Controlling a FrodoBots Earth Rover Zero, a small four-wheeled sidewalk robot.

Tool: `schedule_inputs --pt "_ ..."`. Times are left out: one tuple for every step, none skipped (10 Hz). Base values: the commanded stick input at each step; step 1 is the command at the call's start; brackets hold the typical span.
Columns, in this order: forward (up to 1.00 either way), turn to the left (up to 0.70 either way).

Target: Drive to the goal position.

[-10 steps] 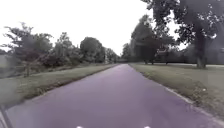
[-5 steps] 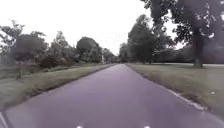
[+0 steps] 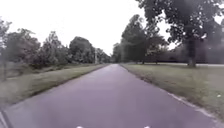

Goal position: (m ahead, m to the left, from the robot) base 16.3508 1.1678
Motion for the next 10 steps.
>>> schedule_inputs --pt "0.59 0.00" --pt "0.55 0.00" --pt "0.52 0.00" --pt "0.51 0.00" --pt "0.52 0.00" --pt "0.57 0.00" --pt "0.61 0.00" --pt "0.66 0.00" --pt "0.67 0.00" --pt "0.67 0.00"
